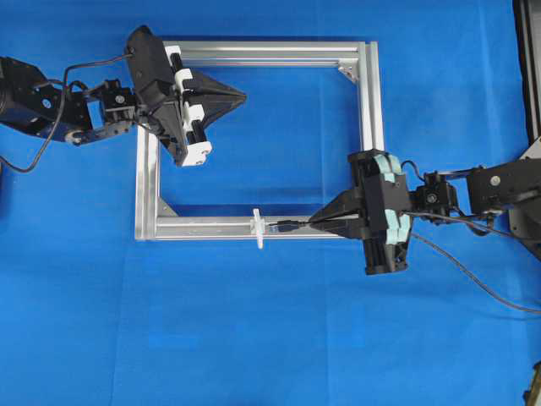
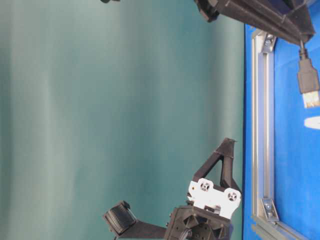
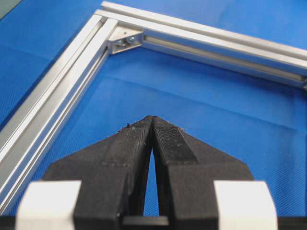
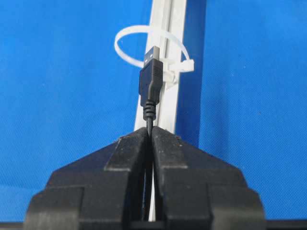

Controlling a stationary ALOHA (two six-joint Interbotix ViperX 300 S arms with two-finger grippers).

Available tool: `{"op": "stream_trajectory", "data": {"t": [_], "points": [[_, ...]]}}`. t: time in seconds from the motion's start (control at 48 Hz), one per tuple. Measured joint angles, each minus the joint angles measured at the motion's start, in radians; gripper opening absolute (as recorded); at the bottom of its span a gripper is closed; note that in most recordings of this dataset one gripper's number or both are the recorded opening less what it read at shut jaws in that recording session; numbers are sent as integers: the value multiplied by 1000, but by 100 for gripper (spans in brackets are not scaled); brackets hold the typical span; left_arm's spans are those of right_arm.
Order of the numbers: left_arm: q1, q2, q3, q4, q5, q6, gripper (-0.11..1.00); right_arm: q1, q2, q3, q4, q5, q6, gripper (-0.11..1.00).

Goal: Insert the wire through the string loop located in the center.
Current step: 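Align the USB plug with the loop opening using the right gripper, then push the plug leftward through the zip-tie loop with the right gripper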

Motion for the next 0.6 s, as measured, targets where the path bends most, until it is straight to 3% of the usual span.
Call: {"op": "stream_trajectory", "data": {"t": [0.604], "points": [[-6, 0, 0, -2, 0, 0, 0, 0, 114, -120, 0, 0, 0, -2]]}}
